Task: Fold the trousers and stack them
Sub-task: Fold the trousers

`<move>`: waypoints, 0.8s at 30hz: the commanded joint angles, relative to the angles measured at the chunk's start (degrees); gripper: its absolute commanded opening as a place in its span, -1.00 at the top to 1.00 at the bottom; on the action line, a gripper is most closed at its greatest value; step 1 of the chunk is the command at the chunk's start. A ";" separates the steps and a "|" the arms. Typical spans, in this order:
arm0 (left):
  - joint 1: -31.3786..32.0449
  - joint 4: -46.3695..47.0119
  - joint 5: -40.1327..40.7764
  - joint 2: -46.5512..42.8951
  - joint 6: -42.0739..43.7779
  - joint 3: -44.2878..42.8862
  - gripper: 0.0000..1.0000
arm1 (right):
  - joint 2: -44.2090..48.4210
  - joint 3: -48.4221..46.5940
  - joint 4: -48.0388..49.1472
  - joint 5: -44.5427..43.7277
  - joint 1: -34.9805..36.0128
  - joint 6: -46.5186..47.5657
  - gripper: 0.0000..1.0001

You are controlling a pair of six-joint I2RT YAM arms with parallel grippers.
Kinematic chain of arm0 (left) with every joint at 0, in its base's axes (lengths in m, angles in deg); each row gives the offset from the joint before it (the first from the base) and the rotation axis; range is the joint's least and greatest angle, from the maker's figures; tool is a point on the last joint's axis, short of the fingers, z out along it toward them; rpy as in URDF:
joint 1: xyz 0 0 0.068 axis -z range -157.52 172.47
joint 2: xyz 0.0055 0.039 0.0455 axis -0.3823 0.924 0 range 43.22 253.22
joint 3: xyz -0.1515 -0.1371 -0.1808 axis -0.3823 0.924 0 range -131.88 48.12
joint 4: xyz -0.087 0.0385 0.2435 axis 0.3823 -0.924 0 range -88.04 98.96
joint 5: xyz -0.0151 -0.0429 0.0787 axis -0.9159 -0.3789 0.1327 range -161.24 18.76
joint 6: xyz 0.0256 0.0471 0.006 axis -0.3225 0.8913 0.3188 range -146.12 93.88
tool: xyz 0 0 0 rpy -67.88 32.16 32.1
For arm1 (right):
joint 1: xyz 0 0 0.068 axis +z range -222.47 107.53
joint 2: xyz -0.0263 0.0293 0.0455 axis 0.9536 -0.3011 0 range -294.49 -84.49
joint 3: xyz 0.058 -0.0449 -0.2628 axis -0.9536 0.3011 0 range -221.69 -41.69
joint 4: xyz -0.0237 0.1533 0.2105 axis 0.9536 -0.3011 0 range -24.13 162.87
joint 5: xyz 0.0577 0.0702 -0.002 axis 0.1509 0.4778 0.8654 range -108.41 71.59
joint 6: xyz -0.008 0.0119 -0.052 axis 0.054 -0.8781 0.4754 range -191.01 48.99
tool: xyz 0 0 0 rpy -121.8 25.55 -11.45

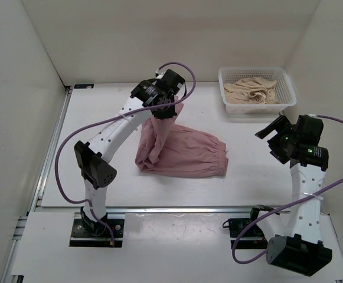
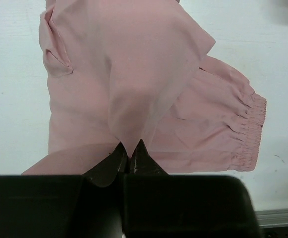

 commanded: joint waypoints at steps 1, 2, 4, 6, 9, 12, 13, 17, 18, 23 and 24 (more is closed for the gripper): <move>2.74 1.54 2.66 -0.96 -2.79 -4.09 0.80 | 0.85 -0.03 0.89 0.86 0.42 0.79 -0.95; 3.28 1.54 2.66 -0.17 -2.79 -4.62 0.80 | 0.85 -0.03 0.89 0.86 0.42 0.79 -0.95; 5.12 1.54 3.53 1.06 -2.79 -6.64 0.80 | 0.85 -0.03 0.89 0.86 0.42 0.79 -0.95; 5.74 0.49 4.59 2.73 -2.79 -7.79 0.80 | 0.85 -0.03 0.89 0.86 0.42 0.79 -0.95; 5.14 -0.13 4.60 2.73 -2.79 -7.27 0.80 | -0.20 2.24 0.89 -0.36 0.42 2.19 -0.95; 4.34 -0.13 4.60 0.99 -2.27 -5.07 0.80 | -5.02 4.36 3.77 2.87 0.42 5.17 -0.97; 3.47 -0.13 4.60 0.37 -2.27 -4.37 0.80 | -8.87 5.84 4.58 4.36 0.42 5.70 -0.95; 0.74 0.40 4.07 -2.09 -0.87 -2.34 0.80 | -18.91 6.56 6.86 4.55 0.95 6.24 -0.94; 0.73 0.40 4.77 -2.10 -0.86 -1.65 0.80 | -21.62 6.56 7.48 4.55 0.95 6.24 -0.94; -1.64 0.40 4.77 -4.30 0.19 0.38 0.80 | -26.92 7.61 12.13 4.55 2.08 6.76 -0.69; -2.33 0.40 4.77 -4.30 0.19 0.38 0.80 | -28.58 8.22 12.75 5.77 2.61 6.76 -0.64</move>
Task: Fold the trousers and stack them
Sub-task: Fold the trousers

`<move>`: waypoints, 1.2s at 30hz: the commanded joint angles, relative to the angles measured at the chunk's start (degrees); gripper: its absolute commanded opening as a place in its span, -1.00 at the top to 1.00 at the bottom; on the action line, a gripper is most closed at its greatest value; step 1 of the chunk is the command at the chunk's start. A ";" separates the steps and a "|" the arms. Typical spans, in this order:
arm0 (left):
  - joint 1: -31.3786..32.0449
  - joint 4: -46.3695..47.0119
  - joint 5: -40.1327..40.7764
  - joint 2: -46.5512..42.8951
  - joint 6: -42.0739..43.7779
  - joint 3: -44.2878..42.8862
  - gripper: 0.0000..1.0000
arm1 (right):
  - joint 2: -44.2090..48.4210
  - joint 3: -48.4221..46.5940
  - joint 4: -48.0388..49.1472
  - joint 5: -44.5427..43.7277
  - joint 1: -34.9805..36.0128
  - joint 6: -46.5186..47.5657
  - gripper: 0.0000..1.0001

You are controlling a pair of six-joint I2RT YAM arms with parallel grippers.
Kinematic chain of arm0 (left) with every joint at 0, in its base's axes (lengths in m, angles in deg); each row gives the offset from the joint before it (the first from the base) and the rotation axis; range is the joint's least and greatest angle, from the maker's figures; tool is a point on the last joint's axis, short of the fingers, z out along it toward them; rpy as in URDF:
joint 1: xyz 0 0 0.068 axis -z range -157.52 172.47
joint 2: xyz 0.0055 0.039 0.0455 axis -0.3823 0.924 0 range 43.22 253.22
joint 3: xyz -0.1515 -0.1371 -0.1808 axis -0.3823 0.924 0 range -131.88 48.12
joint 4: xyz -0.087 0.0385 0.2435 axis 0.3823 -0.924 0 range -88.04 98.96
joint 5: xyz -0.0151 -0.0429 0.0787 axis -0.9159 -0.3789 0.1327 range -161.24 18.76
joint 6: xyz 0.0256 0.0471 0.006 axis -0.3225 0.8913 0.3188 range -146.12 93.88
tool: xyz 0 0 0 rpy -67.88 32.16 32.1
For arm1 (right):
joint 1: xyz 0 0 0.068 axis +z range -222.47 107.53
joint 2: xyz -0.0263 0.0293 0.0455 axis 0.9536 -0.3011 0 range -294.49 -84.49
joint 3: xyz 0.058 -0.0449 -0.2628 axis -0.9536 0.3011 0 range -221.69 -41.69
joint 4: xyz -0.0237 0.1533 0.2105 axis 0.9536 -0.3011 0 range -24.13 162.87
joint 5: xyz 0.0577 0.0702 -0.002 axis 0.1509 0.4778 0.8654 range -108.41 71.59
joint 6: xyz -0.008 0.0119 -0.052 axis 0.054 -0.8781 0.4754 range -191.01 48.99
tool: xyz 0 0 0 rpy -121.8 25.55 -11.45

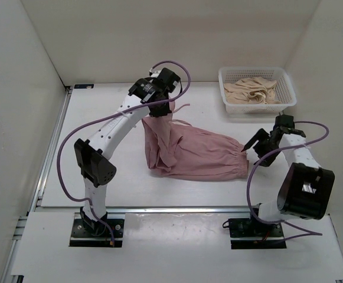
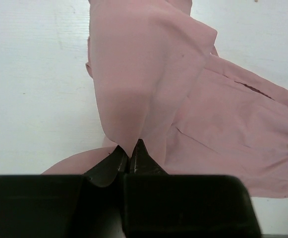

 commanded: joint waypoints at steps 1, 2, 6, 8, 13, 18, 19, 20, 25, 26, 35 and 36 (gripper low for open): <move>-1.33 0.62 1.62 -6.07 1.55 0.14 0.80 | -1.88 0.45 4.43 2.33 1.81 0.89 -0.60; -1.34 0.62 1.62 -6.07 1.55 0.14 0.80 | -2.59 1.06 5.30 2.33 2.94 0.88 -0.54; -2.48 0.62 1.62 -6.69 2.69 -0.38 0.80 | -6.62 2.47 7.76 1.10 4.45 0.18 0.08; -3.09 0.62 1.62 -7.21 3.39 -0.39 0.80 | -7.86 2.47 8.64 1.63 7.16 -0.52 0.48; -3.62 0.62 1.62 -8.36 4.45 -2.06 0.80 | -11.37 -0.42 9.87 -0.47 15.33 -5.51 1.00; -4.15 0.62 1.10 -9.59 4.98 -3.11 0.80 | -15.24 -4.12 11.64 -1.18 23.77 -11.68 1.00; -4.15 0.62 1.10 -9.59 4.98 -3.11 0.80 | -16.03 -5.95 12.25 -1.18 24.92 -12.47 1.00; -4.15 1.14 1.10 -9.59 4.46 -2.50 0.80 | -17.43 -7.10 12.25 -1.18 27.01 -13.09 1.00; -3.01 4.12 0.57 -9.59 3.13 2.42 0.80 | -21.57 -13.86 11.73 -2.94 33.79 -16.25 1.00; -2.49 4.13 0.57 -9.59 2.26 3.21 0.80 | -22.88 -14.66 11.72 -2.94 34.67 -16.26 1.00; -0.38 6.67 -3.82 -7.92 0.32 7.61 0.03 | -25.45 -17.13 11.20 -4.61 38.73 -18.72 0.72; 0.50 8.07 -6.70 -7.92 2.41 7.61 -0.45 | -24.40 -17.13 11.20 -5.13 38.73 -18.19 0.04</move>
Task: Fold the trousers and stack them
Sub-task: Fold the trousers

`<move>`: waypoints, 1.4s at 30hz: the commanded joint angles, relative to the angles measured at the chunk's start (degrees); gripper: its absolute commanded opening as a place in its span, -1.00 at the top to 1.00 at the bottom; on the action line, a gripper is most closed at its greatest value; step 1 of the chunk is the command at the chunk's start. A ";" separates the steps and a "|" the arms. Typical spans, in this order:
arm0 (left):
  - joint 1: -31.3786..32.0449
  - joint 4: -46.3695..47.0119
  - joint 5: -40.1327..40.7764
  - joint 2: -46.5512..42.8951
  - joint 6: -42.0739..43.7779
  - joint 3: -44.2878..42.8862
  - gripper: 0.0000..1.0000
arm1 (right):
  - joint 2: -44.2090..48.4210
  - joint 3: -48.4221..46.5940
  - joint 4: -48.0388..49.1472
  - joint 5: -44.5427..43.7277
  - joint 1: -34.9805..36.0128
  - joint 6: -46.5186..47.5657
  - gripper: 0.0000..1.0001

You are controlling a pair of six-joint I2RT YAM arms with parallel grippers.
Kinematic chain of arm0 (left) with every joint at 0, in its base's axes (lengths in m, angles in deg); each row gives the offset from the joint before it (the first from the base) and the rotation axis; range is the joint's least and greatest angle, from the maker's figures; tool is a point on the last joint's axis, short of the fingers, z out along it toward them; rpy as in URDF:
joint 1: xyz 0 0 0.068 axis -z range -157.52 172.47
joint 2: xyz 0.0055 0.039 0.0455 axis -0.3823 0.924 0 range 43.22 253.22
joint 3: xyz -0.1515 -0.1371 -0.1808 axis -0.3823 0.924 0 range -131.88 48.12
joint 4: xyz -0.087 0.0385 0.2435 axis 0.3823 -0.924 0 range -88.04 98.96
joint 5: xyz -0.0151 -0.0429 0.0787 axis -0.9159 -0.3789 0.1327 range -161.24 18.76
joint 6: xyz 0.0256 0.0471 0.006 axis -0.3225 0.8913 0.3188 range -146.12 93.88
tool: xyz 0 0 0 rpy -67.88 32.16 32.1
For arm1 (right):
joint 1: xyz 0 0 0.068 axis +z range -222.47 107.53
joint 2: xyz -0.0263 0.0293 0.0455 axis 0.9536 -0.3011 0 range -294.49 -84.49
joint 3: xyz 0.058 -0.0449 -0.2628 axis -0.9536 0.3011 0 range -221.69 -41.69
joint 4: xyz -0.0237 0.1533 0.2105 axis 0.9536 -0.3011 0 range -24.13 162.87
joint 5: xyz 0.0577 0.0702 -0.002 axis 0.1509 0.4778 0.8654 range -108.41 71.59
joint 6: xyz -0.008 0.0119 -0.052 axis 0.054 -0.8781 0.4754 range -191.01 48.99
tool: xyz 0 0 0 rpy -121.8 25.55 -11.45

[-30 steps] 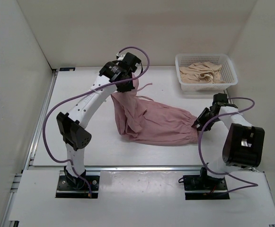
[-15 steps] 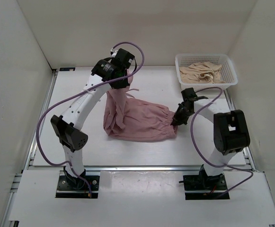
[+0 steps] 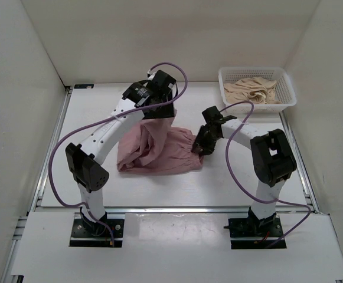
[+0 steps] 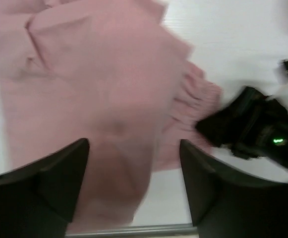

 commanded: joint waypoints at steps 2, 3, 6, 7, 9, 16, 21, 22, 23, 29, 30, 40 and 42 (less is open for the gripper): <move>1.92 4.87 -7.69 -2.58 1.99 -0.19 -0.99 | 4.64 -0.48 -0.60 -3.72 0.04 0.59 -0.58; 1.93 4.88 -9.09 -3.11 2.52 -0.71 -0.99 | 6.31 0.05 -1.39 -6.43 -0.57 1.46 -0.82; 1.93 5.58 -11.83 -5.40 3.84 -3.26 -0.99 | 12.99 2.07 -4.81 -9.35 -3.72 4.36 -0.89; 1.93 5.58 -11.83 -5.92 3.85 -4.14 -0.96 | 16.14 2.86 -5.44 -9.96 -4.70 5.24 -0.89; 0.71 5.58 -11.83 -7.85 5.42 -5.46 -0.93 | 20.71 4.79 -5.97 -9.97 -7.24 7.44 -0.84; -8.25 0.07 -7.10 -12.43 4.47 -0.89 -0.80 | 17.17 -5.53 -6.49 -1.02 1.17 14.99 -0.44; -17.38 -1.63 -8.12 -17.43 1.65 6.29 -0.75 | 4.08 -15.40 -7.20 3.65 9.26 16.24 -0.87; -18.28 -1.02 -8.75 -19.27 1.65 7.44 -0.75 | 2.21 -17.32 -7.20 4.35 9.27 16.24 -0.90; -18.89 -1.01 -9.28 -20.07 1.65 8.50 -0.75 | -1.29 -18.30 -7.20 5.14 10.05 16.24 -0.90; -20.66 -0.39 -10.34 -23.33 2.18 13.70 -0.75 | -10.01 -23.14 -6.67 7.61 13.04 16.24 -0.69; -21.18 -0.39 -10.34 -23.33 2.70 14.48 -0.75 | -10.54 -23.14 -6.67 7.61 13.05 16.24 -0.49; -21.18 0.83 -11.48 -23.33 4.28 15.80 -0.72 | -1.77 -23.67 -10.18 -4.25 15.33 14.30 0.86; -21.18 0.84 -12.01 -22.72 4.29 16.41 -0.72 | -0.97 -24.98 -11.41 -4.96 15.33 14.30 0.86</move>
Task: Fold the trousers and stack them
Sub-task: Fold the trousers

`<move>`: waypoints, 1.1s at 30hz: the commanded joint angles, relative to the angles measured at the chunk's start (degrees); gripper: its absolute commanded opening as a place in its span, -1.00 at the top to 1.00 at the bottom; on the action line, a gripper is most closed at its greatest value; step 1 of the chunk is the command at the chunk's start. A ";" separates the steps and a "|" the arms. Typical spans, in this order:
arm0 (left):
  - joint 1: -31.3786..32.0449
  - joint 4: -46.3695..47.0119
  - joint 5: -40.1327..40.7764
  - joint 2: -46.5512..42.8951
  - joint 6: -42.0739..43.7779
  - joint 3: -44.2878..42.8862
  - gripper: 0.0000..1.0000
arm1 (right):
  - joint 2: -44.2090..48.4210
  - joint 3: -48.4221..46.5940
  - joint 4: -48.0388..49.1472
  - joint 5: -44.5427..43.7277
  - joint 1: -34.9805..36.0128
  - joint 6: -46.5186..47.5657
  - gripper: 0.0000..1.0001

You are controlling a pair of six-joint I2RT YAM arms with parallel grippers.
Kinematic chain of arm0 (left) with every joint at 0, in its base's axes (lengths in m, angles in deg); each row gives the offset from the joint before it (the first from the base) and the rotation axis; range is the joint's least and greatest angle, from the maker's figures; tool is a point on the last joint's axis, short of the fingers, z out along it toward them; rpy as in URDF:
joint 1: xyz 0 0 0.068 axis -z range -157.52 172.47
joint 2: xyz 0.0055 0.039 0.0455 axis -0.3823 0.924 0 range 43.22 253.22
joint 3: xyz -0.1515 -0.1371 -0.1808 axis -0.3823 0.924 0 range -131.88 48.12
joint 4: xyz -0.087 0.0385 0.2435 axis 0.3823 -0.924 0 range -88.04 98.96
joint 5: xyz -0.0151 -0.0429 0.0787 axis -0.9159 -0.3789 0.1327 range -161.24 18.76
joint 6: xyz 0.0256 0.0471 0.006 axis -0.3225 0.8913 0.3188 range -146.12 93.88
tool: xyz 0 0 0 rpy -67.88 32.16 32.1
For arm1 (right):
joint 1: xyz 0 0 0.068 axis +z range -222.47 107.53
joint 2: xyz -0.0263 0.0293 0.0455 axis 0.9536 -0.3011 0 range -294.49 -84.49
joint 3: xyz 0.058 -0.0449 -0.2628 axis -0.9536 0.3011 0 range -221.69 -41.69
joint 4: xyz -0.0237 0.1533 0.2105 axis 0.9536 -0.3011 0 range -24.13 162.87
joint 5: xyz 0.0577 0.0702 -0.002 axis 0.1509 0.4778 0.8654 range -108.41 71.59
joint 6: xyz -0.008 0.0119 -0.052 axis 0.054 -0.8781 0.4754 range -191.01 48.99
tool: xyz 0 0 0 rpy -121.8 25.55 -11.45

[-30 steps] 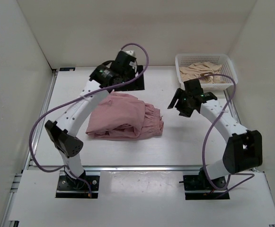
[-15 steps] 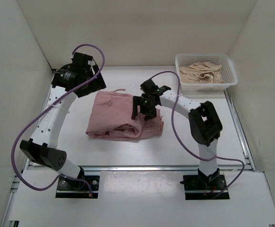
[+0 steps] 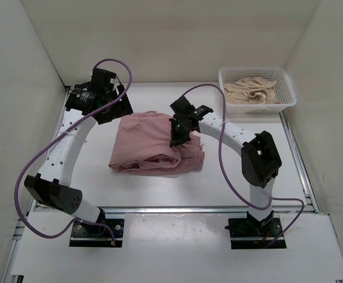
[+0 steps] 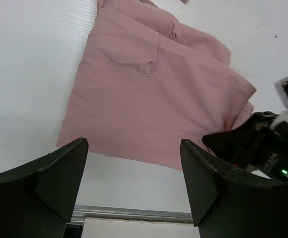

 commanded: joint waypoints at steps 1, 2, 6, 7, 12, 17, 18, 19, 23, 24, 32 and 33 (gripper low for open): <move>-0.40 0.99 -1.23 -1.58 1.01 1.01 -0.72 | 5.15 -3.94 -3.11 -3.84 0.16 1.01 0.91; -0.40 1.60 -1.23 -1.58 1.01 1.01 -0.72 | 5.85 -3.94 -3.12 -3.84 0.16 1.02 0.94; -0.40 1.60 -1.23 -1.58 1.01 1.02 -0.72 | 8.40 -5.26 -4.17 -4.99 0.68 1.02 0.98; -0.40 1.60 -1.23 -1.05 1.53 1.01 -0.72 | 9.97 -5.26 -4.87 -5.51 0.69 1.02 0.98; -0.40 1.60 -1.23 -0.53 2.06 -0.04 -0.72 | 16.39 -1.84 -6.36 -7.01 0.69 1.02 0.98; -0.40 2.13 -2.90 0.70 2.06 -0.57 -0.72 | 20.88 7.45 -6.98 -10.34 -0.71 -0.47 0.98; -0.40 2.13 -3.51 0.71 2.06 -0.57 -0.72 | 22.80 8.96 -6.98 -12.18 -1.33 -1.17 0.98; -0.40 2.74 -4.13 1.23 2.06 -0.57 -0.72 | 23.78 10.28 -6.98 -12.98 -1.33 -1.18 0.98; -0.40 3.27 -4.13 1.76 2.06 -0.04 -0.72 | 28.78 17.31 -7.59 -15.52 -4.84 -2.32 0.98; 0.12 3.27 -4.66 1.76 2.06 -0.04 -0.72 | 29.67 18.55 -7.60 -16.93 -5.37 -2.32 0.98; 1.18 5.55 -5.19 2.91 2.06 5.22 -0.72 | 34.95 30.59 -7.95 -24.58 -10.82 -5.31 0.13; 1.18 5.56 -5.19 2.91 2.06 5.23 -0.72 | 34.95 31.21 -7.95 -24.59 -11.43 -5.31 -0.57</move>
